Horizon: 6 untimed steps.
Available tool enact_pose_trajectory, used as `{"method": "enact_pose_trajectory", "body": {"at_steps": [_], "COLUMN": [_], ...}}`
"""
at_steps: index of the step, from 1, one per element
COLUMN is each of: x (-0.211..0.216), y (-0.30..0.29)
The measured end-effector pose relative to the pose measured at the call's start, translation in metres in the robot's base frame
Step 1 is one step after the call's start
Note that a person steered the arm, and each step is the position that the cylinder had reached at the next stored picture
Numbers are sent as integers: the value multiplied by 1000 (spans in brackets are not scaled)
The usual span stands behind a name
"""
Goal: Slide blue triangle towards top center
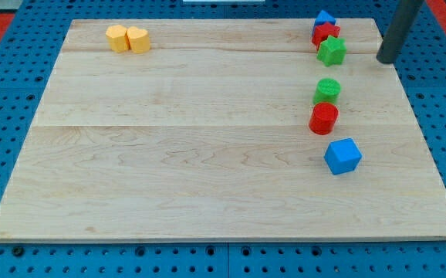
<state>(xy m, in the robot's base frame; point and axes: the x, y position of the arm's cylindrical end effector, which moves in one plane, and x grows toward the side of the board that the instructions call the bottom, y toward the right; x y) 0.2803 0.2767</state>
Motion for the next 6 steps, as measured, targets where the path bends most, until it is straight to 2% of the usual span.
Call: {"method": "enact_pose_trajectory", "body": {"at_steps": [2,3,5,6], "x": [-89,-89,-89,-72], "y": [-25,-27,-112,-118]}}
